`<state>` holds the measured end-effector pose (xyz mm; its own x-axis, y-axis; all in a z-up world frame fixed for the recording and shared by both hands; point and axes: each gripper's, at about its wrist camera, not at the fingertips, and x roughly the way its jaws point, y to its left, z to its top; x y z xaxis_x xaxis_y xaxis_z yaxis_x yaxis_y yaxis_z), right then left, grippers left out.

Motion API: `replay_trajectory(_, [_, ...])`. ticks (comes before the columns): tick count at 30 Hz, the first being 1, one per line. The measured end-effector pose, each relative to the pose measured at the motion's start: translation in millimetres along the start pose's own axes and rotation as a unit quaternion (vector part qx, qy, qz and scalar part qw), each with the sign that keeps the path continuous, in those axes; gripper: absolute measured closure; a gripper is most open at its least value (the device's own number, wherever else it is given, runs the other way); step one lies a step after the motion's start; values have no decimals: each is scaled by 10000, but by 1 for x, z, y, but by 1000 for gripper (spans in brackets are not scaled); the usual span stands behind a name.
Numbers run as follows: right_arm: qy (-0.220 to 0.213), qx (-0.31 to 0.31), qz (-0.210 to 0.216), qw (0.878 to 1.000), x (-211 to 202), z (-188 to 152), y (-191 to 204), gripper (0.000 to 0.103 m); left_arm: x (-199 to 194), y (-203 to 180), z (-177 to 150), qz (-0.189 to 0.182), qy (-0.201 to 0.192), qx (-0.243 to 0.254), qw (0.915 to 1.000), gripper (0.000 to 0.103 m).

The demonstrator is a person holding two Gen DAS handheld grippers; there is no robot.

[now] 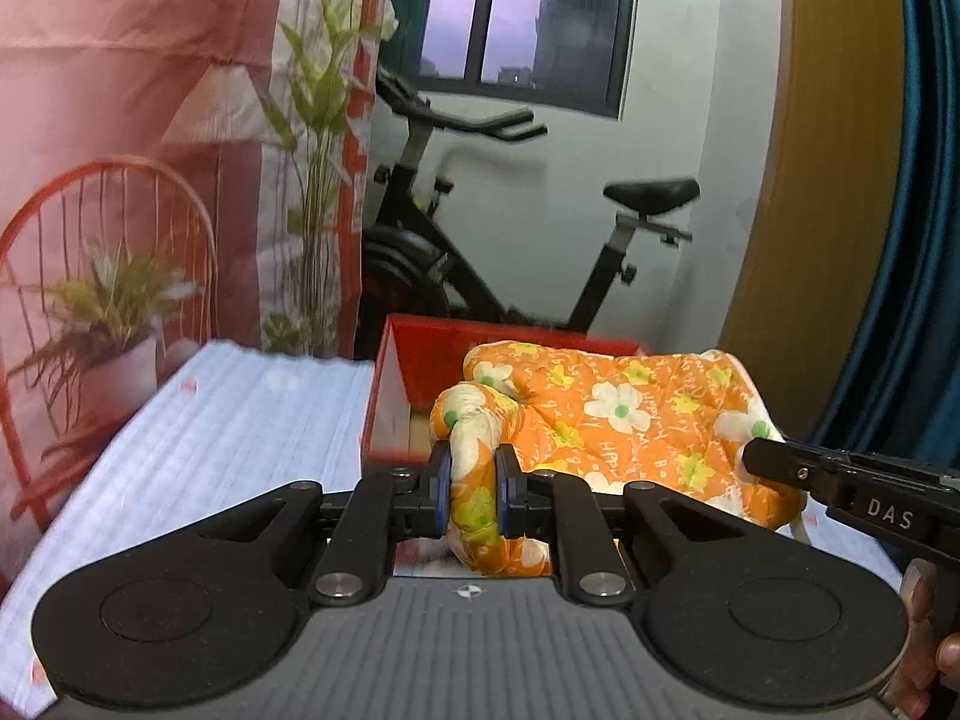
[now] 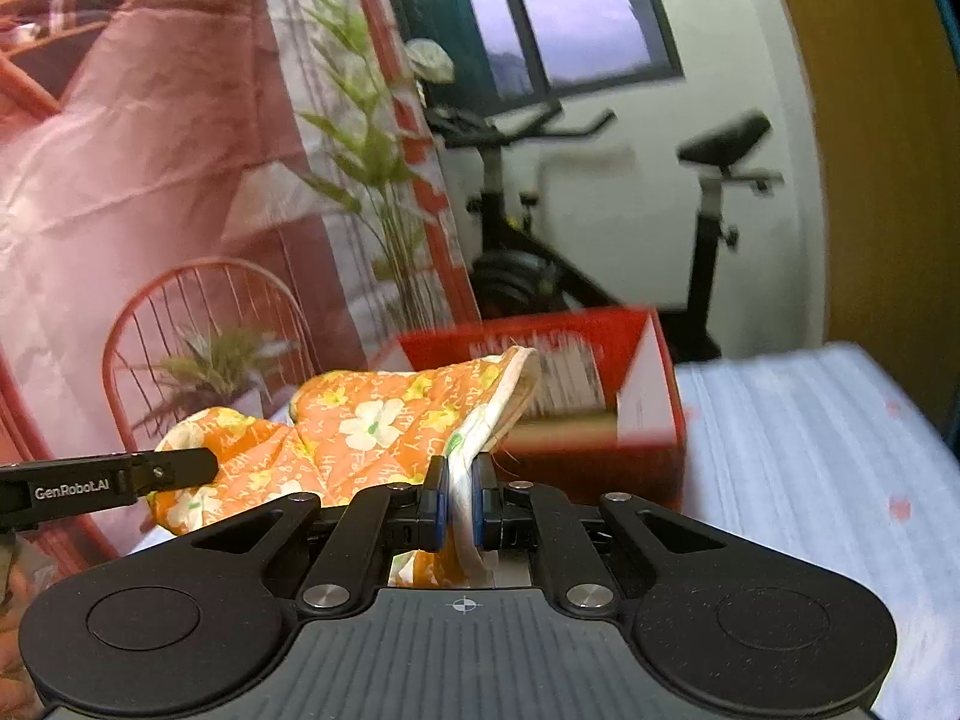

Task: Organize soft objects
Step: 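Lift the oven mitt with the left tool and drop it into the red box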

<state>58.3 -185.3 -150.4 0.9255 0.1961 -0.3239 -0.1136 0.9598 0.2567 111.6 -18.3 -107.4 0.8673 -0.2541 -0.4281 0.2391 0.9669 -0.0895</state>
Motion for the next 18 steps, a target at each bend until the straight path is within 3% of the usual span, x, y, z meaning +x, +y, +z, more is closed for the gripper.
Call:
replay_trajectory(5, [-259,-517,-8,9983,28,46,2,96,42,-1,39,21,-51,-16,10000,88])
replay_trajectory(10, [-169,-621,-42,9979,74,82,-10,96,95,-7,63,-52,266,158,9995,88])
replay_trajectory(18, [474,-439,-296,9975,152,81,-40,96,176,-14,56,-11,1207,314,9922,88])
